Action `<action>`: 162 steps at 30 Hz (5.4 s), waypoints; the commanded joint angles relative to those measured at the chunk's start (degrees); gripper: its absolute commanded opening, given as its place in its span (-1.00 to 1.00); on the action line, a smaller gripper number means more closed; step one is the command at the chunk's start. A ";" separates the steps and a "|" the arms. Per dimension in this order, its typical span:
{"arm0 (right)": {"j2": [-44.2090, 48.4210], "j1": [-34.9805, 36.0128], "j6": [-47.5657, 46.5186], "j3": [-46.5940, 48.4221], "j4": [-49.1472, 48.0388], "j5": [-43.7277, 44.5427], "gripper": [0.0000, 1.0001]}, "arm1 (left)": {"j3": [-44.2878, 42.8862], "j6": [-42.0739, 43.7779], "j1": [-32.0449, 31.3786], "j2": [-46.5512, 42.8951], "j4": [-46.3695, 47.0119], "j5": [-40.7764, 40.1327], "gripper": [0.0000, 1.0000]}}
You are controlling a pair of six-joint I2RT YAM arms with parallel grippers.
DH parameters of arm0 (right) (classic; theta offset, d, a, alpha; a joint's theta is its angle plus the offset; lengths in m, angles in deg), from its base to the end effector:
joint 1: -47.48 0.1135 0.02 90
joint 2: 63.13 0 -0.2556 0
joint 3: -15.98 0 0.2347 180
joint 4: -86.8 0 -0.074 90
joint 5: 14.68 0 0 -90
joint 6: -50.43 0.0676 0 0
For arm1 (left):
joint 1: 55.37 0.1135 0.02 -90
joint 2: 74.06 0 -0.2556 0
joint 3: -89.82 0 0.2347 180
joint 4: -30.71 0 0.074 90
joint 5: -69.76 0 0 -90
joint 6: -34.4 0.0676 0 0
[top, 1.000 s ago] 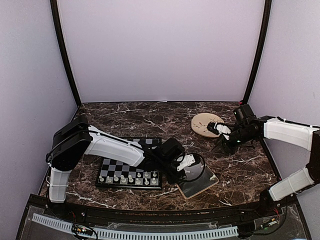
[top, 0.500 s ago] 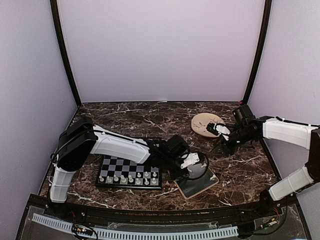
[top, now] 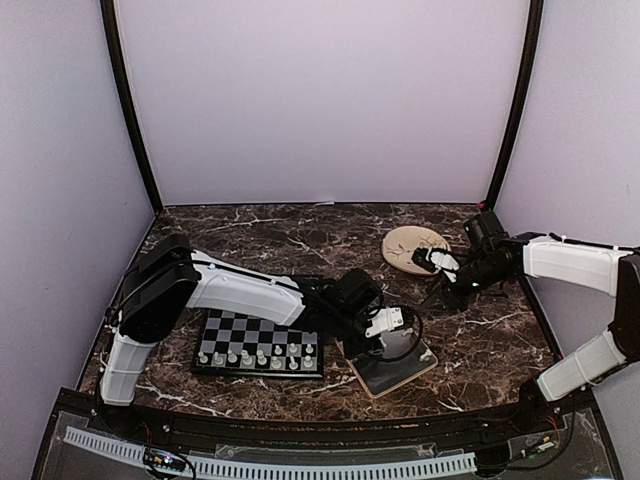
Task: Set up the chess pieces on the board
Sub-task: Adjust the pawn in the storage box, then pick up the pawn from the storage box, then pass from the left arm to the right
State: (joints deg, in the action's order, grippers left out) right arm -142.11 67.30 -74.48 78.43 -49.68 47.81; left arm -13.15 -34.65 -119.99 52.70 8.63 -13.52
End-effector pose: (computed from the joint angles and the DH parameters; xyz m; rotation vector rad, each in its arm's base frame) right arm 0.2369 0.1186 0.1815 -1.3034 2.1598 0.5224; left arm 0.2012 -0.4425 0.1223 1.6876 1.7386 -0.4972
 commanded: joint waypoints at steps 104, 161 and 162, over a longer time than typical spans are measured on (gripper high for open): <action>-19.91 -5.75 20.65 28.86 15.13 -34.72 -0.03 | 18.51 -25.64 6.97 -19.14 31.28 9.14 -0.74; -22.03 2.55 24.11 27.77 15.16 -41.36 -0.49 | 19.51 -30.19 6.96 -16.57 39.84 3.39 -0.70; -22.03 2.64 24.04 27.76 15.15 -41.22 -0.49 | 19.52 -30.26 6.96 -16.55 39.99 3.39 -0.70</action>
State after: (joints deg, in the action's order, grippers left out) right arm -165.15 69.26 -49.59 106.23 -34.92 7.18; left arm 5.95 -64.46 -112.79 36.20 46.33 -9.41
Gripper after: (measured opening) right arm 0.258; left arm 0.150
